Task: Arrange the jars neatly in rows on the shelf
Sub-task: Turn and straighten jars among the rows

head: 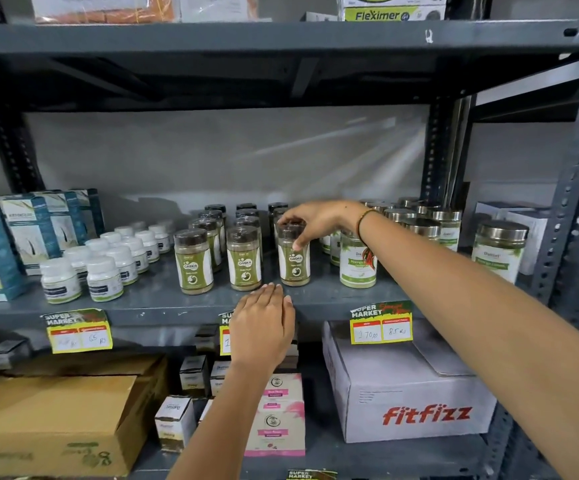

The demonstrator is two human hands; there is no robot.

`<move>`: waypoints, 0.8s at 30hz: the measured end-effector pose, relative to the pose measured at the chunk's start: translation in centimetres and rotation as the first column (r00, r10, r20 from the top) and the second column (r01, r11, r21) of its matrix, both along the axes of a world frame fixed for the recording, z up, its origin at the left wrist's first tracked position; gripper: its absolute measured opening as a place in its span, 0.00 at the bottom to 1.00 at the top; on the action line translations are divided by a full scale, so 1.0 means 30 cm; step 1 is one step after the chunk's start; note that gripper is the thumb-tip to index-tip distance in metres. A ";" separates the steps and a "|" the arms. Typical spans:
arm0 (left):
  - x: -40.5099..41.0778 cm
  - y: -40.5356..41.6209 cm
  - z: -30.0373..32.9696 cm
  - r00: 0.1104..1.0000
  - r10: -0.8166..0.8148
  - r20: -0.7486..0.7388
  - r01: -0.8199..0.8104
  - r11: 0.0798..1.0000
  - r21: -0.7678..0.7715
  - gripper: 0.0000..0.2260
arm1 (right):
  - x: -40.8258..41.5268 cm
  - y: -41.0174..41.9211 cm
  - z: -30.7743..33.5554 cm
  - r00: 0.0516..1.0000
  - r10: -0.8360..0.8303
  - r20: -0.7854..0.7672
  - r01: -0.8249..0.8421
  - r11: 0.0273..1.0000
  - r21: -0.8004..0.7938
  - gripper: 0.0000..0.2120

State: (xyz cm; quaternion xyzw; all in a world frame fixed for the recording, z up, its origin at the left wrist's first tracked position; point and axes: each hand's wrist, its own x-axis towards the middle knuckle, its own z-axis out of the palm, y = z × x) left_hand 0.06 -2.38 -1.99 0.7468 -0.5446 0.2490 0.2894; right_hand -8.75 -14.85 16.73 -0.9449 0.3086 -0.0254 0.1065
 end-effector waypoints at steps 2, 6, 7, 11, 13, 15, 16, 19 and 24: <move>0.001 0.004 0.003 1.000 -0.013 0.005 0.013 1.000 0.007 0.19 | -0.011 0.007 -0.007 1.000 -0.016 0.020 0.016 1.000 0.005 0.36; -0.003 0.018 0.010 1.000 -0.027 0.016 0.026 0.999 0.030 0.19 | -0.068 0.035 -0.007 0.987 -0.050 0.150 0.051 0.999 -0.001 0.36; -0.005 0.021 0.011 1.000 -0.027 0.014 0.027 0.999 0.037 0.19 | -0.090 0.044 -0.002 0.978 -0.062 0.201 0.070 0.997 -0.029 0.34; -0.013 0.026 0.017 0.999 -0.034 0.000 0.034 0.998 0.052 0.20 | -0.203 0.075 0.016 0.871 -0.105 0.480 0.189 0.973 -0.129 0.25; -0.015 0.024 0.018 0.999 -0.032 -0.003 0.032 0.997 0.065 0.20 | -0.287 0.083 0.021 0.822 -0.143 0.551 0.292 0.937 -0.194 0.20; -0.016 0.022 0.018 1.000 -0.029 -0.009 0.029 0.997 0.073 0.20 | -0.388 0.081 0.023 0.802 -0.197 0.564 0.398 0.880 -0.259 0.17; -0.016 0.023 0.018 1.000 -0.027 -0.014 0.028 0.997 0.074 0.20 | -0.442 0.079 0.024 0.794 -0.237 0.559 0.450 0.848 -0.279 0.15; -0.018 0.025 0.019 0.999 -0.026 -0.019 0.028 0.996 0.082 0.20 | -0.599 0.057 0.029 0.767 -0.417 0.488 0.606 0.722 -0.335 0.12; -0.021 0.025 0.026 1.000 -0.014 -0.024 0.017 0.995 0.103 0.19 | -0.768 0.003 0.026 0.699 -0.693 0.178 0.672 0.551 -0.495 0.16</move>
